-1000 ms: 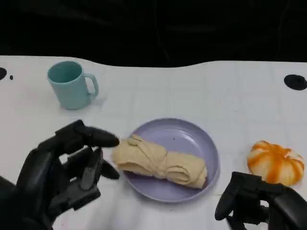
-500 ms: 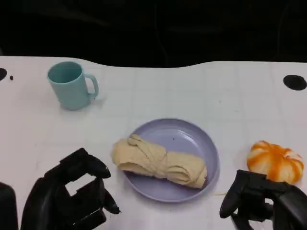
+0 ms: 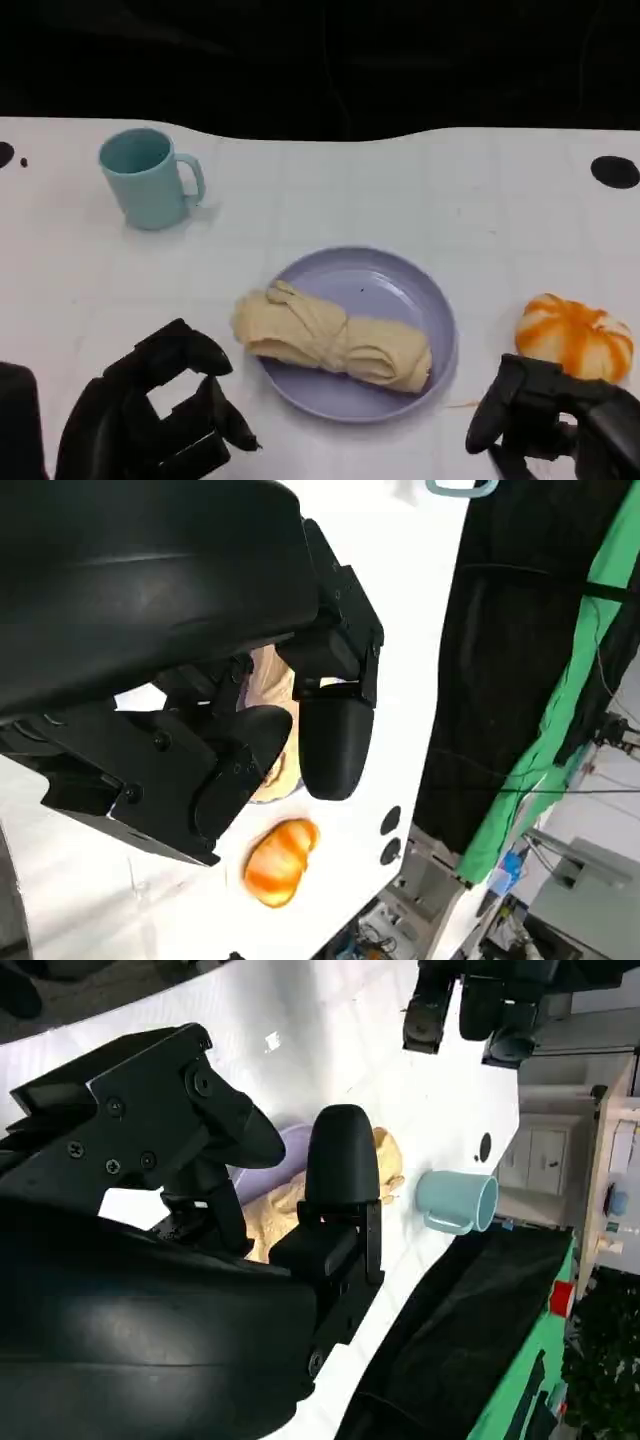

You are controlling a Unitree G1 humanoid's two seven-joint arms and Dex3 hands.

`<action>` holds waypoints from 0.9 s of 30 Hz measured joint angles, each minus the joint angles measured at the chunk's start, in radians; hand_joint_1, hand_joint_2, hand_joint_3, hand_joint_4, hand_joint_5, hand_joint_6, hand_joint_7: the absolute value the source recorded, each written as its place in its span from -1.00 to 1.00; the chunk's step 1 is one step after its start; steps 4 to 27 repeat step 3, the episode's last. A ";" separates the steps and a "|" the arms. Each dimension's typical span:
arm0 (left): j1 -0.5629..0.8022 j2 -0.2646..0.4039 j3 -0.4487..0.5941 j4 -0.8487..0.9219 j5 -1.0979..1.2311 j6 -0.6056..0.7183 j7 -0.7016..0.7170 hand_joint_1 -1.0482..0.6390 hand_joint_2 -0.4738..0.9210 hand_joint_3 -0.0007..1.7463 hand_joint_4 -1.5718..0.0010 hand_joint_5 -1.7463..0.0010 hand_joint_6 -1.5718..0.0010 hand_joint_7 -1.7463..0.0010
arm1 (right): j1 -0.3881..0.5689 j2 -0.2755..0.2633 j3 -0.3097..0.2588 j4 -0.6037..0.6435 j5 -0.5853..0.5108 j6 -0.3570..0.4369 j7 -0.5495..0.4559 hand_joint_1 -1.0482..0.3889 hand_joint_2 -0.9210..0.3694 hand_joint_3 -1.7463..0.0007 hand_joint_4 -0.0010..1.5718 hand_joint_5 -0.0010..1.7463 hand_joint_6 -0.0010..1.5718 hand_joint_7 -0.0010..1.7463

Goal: Grasp the towel on the left side of the plate with the left hand and place it into the plate.

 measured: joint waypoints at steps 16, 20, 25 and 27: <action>0.000 0.015 -0.002 0.000 0.001 -0.001 0.000 0.18 0.38 0.59 -0.07 -1.00 0.13 -0.94 | 0.002 0.000 -0.003 0.001 0.000 -0.008 0.003 0.41 -0.47 -0.28 -0.08 1.00 -0.18 0.64; 0.000 0.015 -0.002 0.000 0.001 -0.001 0.000 0.18 0.38 0.59 -0.07 -1.00 0.13 -0.94 | 0.002 0.000 -0.003 0.001 0.000 -0.008 0.003 0.41 -0.47 -0.28 -0.08 1.00 -0.18 0.64; 0.000 0.015 -0.002 0.000 0.001 -0.001 0.000 0.18 0.38 0.59 -0.07 -1.00 0.13 -0.94 | 0.002 0.000 -0.003 0.001 0.000 -0.008 0.003 0.41 -0.47 -0.28 -0.08 1.00 -0.18 0.64; 0.000 0.015 -0.002 0.000 0.001 -0.001 0.000 0.18 0.38 0.59 -0.07 -1.00 0.13 -0.94 | 0.002 0.000 -0.003 0.001 0.000 -0.008 0.003 0.41 -0.47 -0.28 -0.08 1.00 -0.18 0.64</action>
